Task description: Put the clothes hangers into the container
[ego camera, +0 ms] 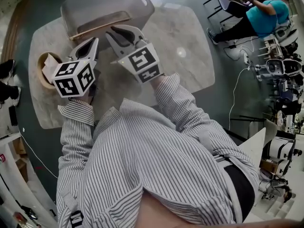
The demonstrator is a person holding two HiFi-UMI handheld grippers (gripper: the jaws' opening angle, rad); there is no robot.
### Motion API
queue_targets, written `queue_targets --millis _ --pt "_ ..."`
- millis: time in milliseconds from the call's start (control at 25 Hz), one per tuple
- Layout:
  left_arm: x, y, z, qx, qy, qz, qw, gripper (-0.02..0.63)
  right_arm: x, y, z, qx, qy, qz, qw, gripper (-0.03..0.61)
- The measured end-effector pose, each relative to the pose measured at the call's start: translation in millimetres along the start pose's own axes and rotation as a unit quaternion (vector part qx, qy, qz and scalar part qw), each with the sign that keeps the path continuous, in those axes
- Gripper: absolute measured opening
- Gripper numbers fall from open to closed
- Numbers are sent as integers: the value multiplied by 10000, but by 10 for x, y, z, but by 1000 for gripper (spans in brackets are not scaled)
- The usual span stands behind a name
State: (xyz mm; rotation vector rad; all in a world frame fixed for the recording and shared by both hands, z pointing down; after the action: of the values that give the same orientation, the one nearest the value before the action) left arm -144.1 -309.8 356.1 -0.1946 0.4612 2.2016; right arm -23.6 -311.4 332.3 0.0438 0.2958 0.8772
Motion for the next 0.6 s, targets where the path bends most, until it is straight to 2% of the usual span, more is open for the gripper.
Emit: queue_targets --millis 280,440,600 --pt "-24 -21 37 107 -7 205 9997 11 53 -72 78 -435 221 109 9988 61" --pt "-64 -87 110 275 12 350 9990 11 116 -106 136 -559 314 63 9979 37" --pt "-84 -147 181 329 85 321 9989 11 210 -104 250 -767 379 -113 9963 20"
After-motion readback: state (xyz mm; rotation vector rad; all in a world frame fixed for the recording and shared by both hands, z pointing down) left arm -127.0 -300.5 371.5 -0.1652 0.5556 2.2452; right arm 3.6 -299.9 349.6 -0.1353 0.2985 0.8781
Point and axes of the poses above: the fingertips, and each gripper's own axes: x backward along the fingers, y to its left, z out of its underside, the point moved 7 cm from there along x, backward along the fingers, and after that the axes turned 3 degrees about -x, right-handed, at the moved point
